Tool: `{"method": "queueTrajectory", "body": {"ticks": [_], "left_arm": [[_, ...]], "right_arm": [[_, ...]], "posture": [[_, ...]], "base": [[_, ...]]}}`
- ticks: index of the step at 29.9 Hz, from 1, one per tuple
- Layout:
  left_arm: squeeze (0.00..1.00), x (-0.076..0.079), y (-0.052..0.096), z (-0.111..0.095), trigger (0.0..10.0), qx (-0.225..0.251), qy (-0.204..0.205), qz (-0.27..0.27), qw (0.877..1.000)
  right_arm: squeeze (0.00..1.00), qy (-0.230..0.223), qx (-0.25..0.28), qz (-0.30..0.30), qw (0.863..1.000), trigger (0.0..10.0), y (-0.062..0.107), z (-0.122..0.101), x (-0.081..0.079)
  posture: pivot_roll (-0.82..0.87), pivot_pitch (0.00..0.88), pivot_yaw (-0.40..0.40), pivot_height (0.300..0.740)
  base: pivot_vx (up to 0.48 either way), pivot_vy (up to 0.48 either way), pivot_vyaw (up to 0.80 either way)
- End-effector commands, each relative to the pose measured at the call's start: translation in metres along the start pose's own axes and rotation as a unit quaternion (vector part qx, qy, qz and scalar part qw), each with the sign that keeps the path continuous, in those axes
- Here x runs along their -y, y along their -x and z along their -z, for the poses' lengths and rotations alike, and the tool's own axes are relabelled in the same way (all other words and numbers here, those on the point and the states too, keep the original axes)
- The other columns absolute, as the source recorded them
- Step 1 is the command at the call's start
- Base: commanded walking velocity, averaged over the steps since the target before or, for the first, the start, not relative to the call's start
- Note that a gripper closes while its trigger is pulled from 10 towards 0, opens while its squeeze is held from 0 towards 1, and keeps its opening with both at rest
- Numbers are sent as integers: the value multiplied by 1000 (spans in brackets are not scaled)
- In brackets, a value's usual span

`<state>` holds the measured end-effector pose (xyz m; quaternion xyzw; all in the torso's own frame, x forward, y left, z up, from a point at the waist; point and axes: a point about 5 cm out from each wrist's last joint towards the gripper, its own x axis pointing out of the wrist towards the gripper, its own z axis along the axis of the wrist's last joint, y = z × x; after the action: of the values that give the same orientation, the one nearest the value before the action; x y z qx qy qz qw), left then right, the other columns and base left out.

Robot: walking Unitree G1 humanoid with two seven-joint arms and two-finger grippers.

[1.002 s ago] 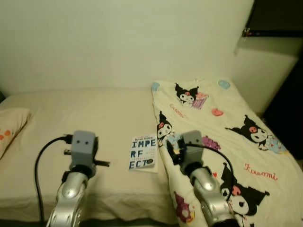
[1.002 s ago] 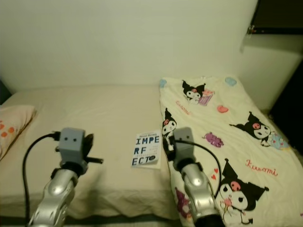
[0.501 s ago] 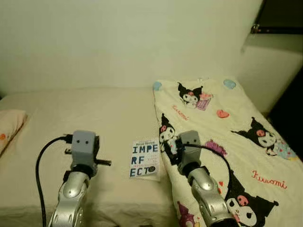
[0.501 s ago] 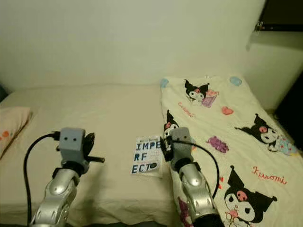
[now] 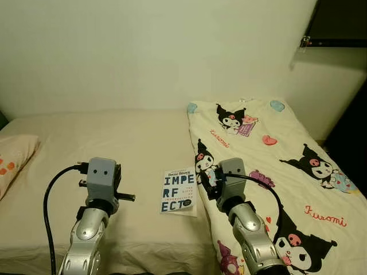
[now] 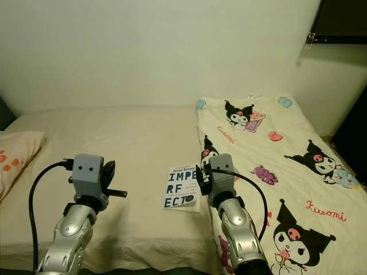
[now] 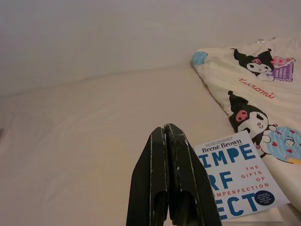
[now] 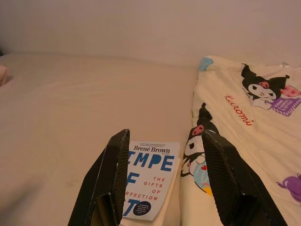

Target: Clean up the room

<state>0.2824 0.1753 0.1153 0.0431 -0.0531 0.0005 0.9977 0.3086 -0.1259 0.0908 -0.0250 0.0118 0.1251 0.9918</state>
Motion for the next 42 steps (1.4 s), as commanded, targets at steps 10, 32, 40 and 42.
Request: {"method": "queueTrajectory", "body": {"ticks": [10,32,40,42], "left_arm": [[0,-2,1,4,10000,-10,-14,9,1000],[0,1,1,5,10000,-12,-12,16,1000],[0,5,1,5,10000,-11,-15,28,999],[0,5,1,5,10000,-11,-15,29,999]], "right_arm": [[0,-14,-4,7,1000,10000,2,4,0],[0,-16,2,10,1000,10000,2,2,1],[0,-18,-3,11,1000,10000,2,3,1],[0,-21,-2,11,1000,10000,2,3,2]], "posture": [[-47,89,23,695],[-49,90,26,631],[-50,92,26,626],[-52,93,28,621]], "base": [[0,0,0],[0,0,0],[0,0,0],[0,0,0]]}}
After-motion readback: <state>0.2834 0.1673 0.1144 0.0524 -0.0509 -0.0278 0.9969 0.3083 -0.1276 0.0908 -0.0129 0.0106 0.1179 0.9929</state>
